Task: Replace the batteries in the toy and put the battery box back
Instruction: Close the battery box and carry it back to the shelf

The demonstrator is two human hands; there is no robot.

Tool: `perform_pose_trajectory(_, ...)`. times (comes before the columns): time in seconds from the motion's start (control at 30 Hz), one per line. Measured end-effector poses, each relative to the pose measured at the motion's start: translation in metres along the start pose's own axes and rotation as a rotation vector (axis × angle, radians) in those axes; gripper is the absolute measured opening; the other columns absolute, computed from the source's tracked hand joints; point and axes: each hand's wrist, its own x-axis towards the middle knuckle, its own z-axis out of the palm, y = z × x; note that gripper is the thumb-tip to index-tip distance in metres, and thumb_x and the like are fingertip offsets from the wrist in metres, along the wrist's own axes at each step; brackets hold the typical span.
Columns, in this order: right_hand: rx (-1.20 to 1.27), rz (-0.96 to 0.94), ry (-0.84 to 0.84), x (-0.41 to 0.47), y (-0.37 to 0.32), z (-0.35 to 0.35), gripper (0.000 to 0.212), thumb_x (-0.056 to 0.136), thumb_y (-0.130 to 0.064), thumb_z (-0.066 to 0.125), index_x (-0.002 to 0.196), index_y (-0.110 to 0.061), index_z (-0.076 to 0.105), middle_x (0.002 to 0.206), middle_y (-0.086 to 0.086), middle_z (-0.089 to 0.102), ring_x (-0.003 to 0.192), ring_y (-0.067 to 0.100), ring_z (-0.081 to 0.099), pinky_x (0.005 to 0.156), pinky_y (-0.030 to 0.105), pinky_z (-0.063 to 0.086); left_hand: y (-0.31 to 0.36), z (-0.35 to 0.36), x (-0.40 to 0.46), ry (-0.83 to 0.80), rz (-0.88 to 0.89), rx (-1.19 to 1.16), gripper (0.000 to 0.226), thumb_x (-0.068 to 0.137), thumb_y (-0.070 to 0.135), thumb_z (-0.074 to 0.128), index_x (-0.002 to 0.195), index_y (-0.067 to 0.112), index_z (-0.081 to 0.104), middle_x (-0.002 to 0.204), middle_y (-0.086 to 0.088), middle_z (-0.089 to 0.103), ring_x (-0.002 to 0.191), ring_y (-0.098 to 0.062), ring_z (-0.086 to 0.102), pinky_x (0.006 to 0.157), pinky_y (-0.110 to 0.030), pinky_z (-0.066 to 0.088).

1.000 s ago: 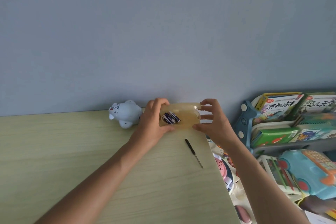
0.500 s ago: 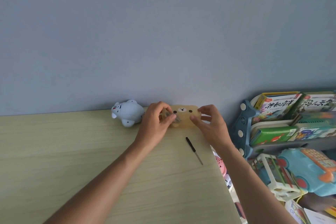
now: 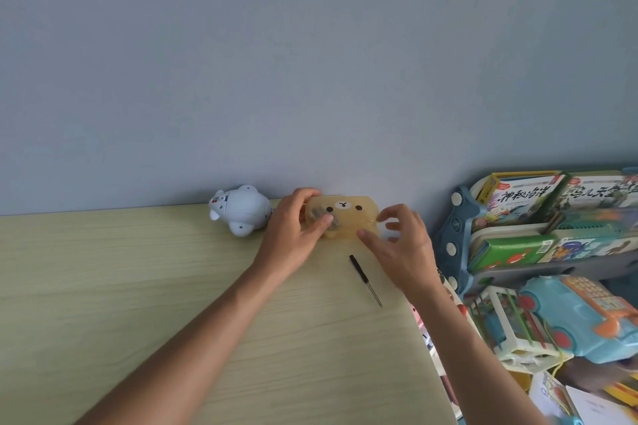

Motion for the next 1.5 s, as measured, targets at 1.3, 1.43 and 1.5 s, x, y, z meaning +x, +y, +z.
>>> perform_pose_trajectory(1.3,0.320,0.289,-0.180,-0.010,-0.170,-0.197,0.092,0.071,-0.048,0.084,0.148,-0.041,0.035,0.117,0.024,0.062,0.106,0.035,0.067,0.091,0.045,0.058,0.235,-0.058,0.015,-0.310,-0.088,-0.067,0.079,0.066,0.023,0.097,0.132,0.031,0.054,0.118,0.017,0.059,0.099,0.011,0.060,0.078,-0.005,0.048)
perform_pose_trajectory(1.43,0.346,0.266,-0.136,-0.017,-0.248,-0.292,0.096,0.070,-0.020,0.088,0.148,-0.034,0.034,0.116,0.005,0.069,0.095,0.008,0.074,0.073,0.016,0.056,0.353,-0.088,0.023,-0.399,0.006,-0.084,0.082,0.067,0.031,0.097,0.135,0.034,0.052,0.127,0.018,0.056,0.111,-0.003,0.063,0.083,-0.007,0.052)
perform_pose_trajectory(1.5,0.326,0.254,-0.080,-0.028,-0.293,-0.348,0.093,0.070,-0.015,0.089,0.146,-0.032,0.039,0.110,0.001,0.069,0.090,0.004,0.073,0.072,0.015,0.056,0.419,-0.102,0.024,-0.451,0.045,-0.102,0.081,0.067,0.033,0.097,0.135,0.034,0.052,0.126,0.018,0.057,0.112,-0.003,0.064,0.083,-0.008,0.053)
